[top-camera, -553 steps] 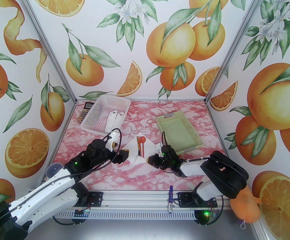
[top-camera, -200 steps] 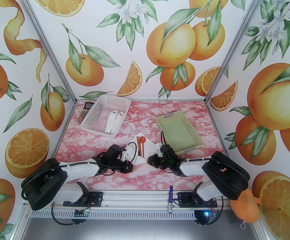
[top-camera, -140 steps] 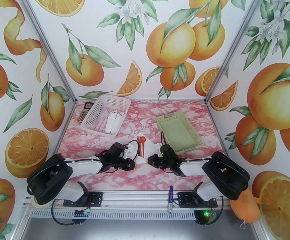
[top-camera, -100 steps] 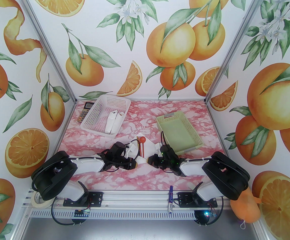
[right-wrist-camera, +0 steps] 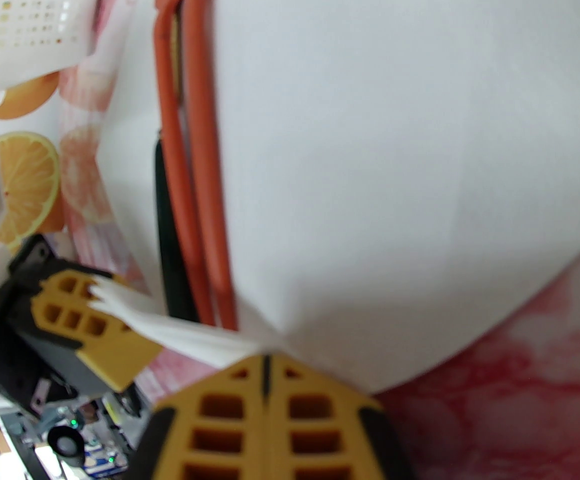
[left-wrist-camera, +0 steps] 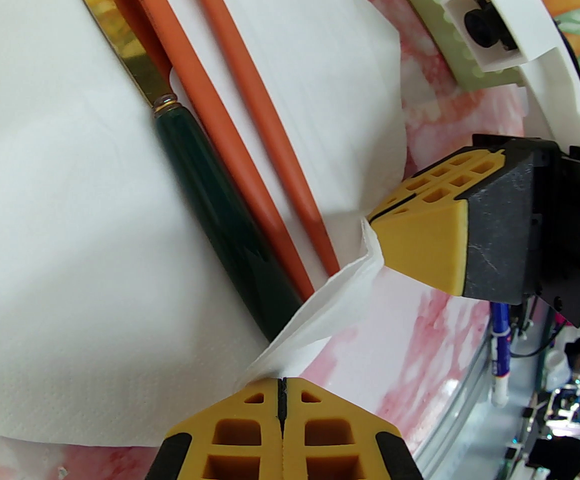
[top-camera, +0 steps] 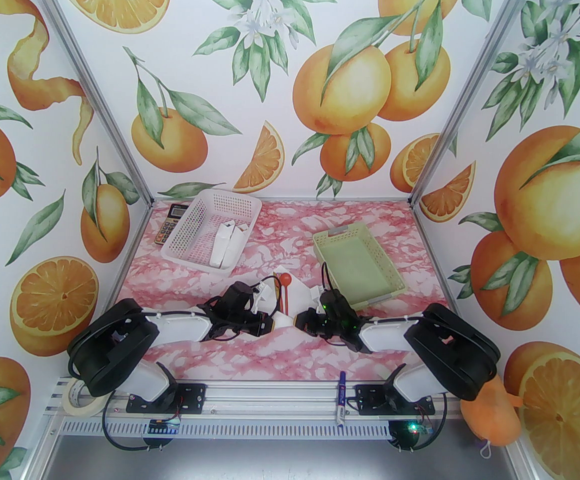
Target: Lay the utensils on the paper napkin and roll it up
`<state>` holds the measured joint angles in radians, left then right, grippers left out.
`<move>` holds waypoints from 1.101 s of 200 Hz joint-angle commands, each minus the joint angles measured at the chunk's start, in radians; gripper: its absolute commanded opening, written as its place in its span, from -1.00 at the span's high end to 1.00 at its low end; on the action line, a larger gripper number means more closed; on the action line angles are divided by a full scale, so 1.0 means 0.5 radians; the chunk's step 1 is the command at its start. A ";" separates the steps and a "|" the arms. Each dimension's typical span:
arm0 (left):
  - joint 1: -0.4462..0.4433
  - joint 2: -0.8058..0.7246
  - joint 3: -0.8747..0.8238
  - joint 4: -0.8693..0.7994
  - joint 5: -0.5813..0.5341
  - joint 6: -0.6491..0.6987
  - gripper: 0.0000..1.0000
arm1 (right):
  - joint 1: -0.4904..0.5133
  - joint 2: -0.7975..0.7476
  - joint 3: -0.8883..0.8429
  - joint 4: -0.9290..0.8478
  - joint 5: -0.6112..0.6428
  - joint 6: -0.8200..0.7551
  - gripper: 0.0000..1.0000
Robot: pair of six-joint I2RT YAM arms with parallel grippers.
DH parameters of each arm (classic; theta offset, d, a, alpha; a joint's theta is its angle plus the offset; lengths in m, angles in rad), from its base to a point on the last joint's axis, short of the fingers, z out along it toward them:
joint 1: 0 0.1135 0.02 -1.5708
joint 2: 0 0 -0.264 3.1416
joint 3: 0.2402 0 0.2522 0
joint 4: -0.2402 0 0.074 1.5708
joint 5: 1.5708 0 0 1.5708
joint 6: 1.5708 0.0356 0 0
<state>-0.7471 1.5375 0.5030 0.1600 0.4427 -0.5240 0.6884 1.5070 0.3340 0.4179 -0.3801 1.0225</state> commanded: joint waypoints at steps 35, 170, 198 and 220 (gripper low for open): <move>0.017 0.051 0.088 0.045 -0.044 0.063 0.89 | 0.000 -0.016 -0.031 -0.313 0.190 -0.072 1.00; 0.025 0.188 0.095 0.067 -0.045 0.091 0.89 | -0.002 -0.269 0.131 -0.484 0.122 -0.151 1.00; 0.025 0.189 0.098 0.052 -0.052 0.097 0.89 | 0.001 -0.391 0.151 -0.579 0.136 -0.197 1.00; 0.026 0.183 0.101 0.038 -0.057 0.105 0.90 | 0.017 -0.421 0.156 -0.576 0.125 -0.203 1.00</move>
<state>-0.7399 1.6100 0.5404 0.2054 0.4347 -0.4904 0.6918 1.3186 0.3908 0.1707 -0.3378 0.9474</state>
